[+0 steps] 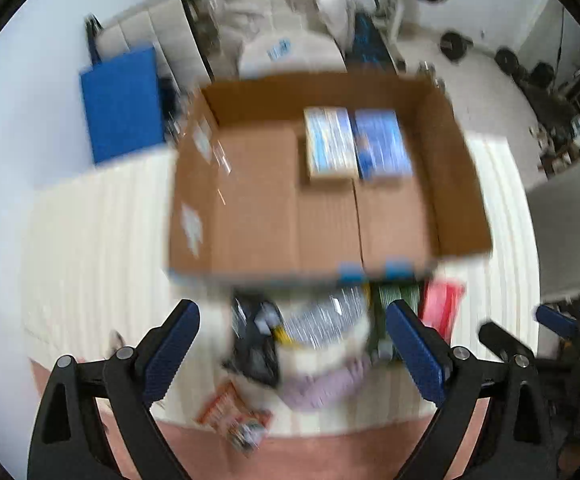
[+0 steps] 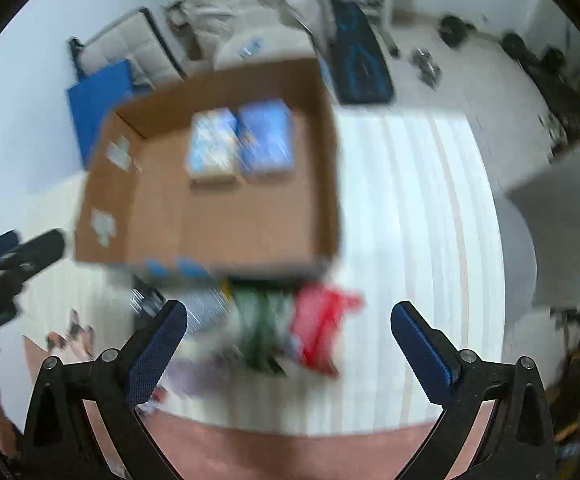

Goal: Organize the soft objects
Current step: 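Grasp the green snack bag with the left tool while the right grasps the red bag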

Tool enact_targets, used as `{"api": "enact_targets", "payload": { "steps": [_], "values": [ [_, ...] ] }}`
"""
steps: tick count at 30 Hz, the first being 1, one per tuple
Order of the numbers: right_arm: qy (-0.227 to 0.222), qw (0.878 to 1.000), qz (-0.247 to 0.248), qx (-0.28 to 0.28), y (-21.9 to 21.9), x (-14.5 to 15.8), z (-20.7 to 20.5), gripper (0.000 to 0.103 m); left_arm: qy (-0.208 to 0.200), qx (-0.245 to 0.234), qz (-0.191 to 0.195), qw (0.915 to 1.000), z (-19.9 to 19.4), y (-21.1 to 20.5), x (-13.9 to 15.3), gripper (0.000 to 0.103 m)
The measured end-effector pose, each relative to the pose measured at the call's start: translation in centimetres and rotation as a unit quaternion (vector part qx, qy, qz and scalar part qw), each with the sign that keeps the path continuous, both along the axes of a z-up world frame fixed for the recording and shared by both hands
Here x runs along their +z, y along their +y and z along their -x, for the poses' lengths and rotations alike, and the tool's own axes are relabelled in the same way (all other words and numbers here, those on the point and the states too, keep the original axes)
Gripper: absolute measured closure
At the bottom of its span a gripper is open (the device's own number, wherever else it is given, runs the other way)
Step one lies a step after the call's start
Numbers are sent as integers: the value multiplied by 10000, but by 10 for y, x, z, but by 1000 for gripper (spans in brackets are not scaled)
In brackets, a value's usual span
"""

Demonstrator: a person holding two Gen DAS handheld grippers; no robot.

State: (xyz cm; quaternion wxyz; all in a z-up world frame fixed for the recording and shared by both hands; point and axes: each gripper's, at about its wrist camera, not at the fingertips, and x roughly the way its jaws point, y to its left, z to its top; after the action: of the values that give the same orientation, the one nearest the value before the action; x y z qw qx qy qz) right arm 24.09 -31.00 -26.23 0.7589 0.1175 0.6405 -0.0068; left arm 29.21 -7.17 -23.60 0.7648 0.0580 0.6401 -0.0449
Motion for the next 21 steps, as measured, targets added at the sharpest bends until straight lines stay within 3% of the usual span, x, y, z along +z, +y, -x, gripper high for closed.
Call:
{"api": "enact_targets", "payload": {
  "steps": [1,3,4,8,13,14,15,21],
  "values": [
    [168,9996,-154,-144,-5,-18,7,3,216,-2,40,9998,8,-2,-16,9],
    [466,9979,-215,-407,-13,-59,13,26,594,-32,57,9982,20,-9,-45,21],
    [533,9972,-178,-497,-14,-74,13,30,703,-55,16,9975,24,-12,-55,24],
    [735,9942,-343,-709,-13,-124,6,32,822,-143,-201,9963,31,-21,-82,24],
    [980,9924,-437,-604,3,-152,-5,32,988,-114,-127,9950,30,-26,-95,24],
    [947,9929,-373,-608,4,-153,-4,34,1034,-138,-86,9945,29,-28,-98,24],
    [966,9932,-293,-573,4,-151,-4,45,1067,-164,-66,9941,26,-31,-99,24],
    [1321,9888,-196,-664,-32,-151,25,49,1356,-477,76,9896,19,-71,-122,24]
  ]
}}
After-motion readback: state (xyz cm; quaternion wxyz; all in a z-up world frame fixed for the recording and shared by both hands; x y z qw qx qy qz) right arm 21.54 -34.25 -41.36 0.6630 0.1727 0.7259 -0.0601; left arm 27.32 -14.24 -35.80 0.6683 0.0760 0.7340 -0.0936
